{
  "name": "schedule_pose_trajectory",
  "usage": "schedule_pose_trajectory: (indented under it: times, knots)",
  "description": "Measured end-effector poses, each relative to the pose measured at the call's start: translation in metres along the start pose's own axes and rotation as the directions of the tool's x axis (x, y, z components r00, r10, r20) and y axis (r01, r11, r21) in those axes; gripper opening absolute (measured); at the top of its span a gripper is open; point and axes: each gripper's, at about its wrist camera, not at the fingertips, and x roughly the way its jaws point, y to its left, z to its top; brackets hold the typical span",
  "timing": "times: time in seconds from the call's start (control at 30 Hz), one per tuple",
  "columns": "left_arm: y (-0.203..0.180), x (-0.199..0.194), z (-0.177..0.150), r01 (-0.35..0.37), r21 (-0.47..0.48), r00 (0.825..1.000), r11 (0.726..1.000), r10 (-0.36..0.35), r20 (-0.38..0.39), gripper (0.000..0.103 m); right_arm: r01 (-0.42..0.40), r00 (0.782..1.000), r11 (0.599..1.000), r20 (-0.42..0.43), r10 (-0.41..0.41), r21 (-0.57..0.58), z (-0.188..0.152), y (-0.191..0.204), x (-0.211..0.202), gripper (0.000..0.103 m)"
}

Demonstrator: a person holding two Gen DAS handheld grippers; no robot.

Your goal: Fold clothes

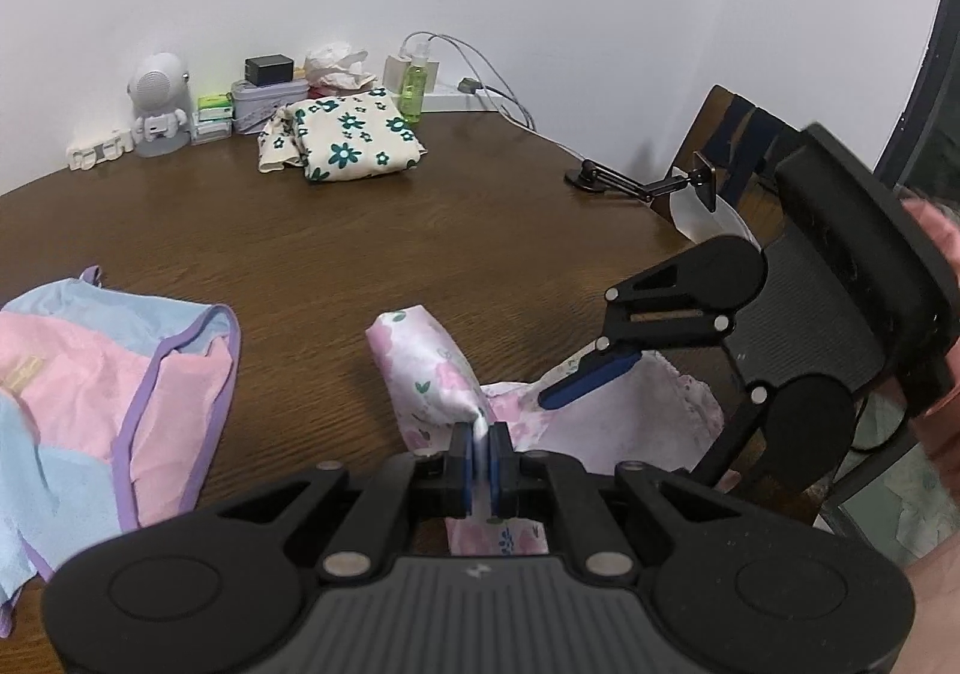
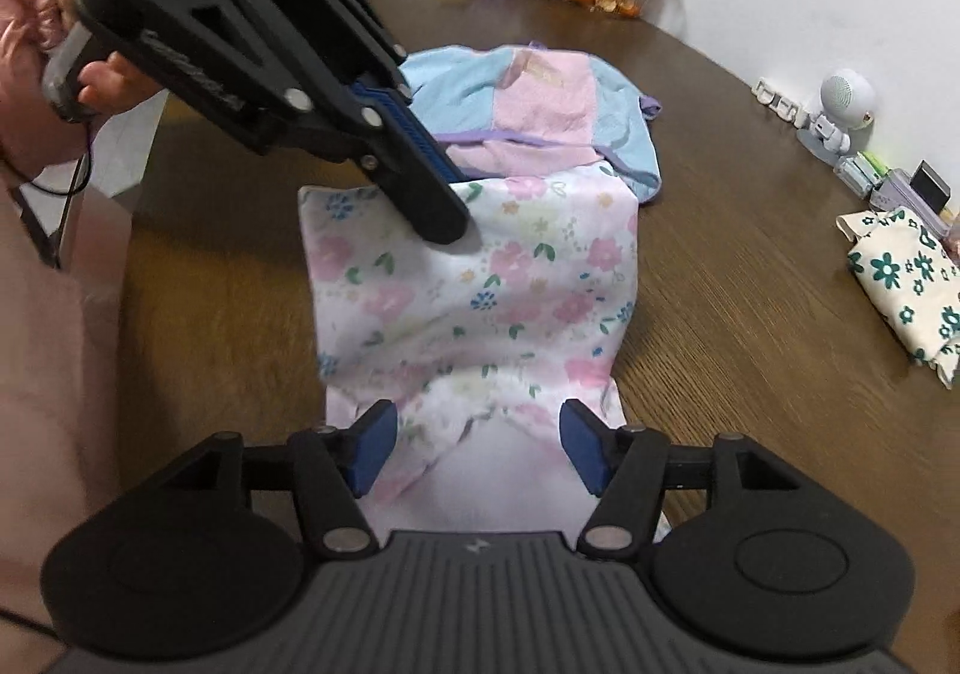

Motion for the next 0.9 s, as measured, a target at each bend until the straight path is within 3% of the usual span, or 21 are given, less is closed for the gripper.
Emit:
schedule_pose_trajectory:
  times: [0.17, 0.37, 0.6, 0.77, 0.9]
  knots:
    - [-0.008, 0.004, 0.004, 0.034, 0.016, 0.999, 0.999, -0.034, 0.007, 0.004, 0.011, 0.997, 1.000, -0.078, -0.011, 0.006, 0.004, -0.007, 0.012, 0.062]
    - [-0.019, 0.010, 0.007, 0.063, 0.040, 0.998, 0.997, -0.063, 0.003, 0.004, -0.006, 0.998, 0.998, -0.062, 0.010, 0.067, -0.007, -0.015, 0.031, 0.065]
    - [-0.017, 0.011, 0.008, 0.051, 0.044, 0.999, 0.998, -0.051, -0.001, 0.004, 0.028, 1.000, 0.996, 0.001, -0.029, 0.082, -0.018, -0.012, -0.011, 0.065]
    - [-0.019, 0.009, 0.008, 0.056, 0.055, 0.998, 0.997, -0.056, 0.003, 0.004, 0.025, 1.000, 0.988, -0.010, -0.024, 0.152, -0.047, -0.010, -0.040, 0.065]
    - [-0.028, 0.011, 0.009, 0.065, 0.078, 0.998, 0.995, -0.065, 0.003, 0.004, 0.052, 0.998, 0.979, -0.032, -0.046, 0.197, -0.070, -0.008, -0.033, 0.065]
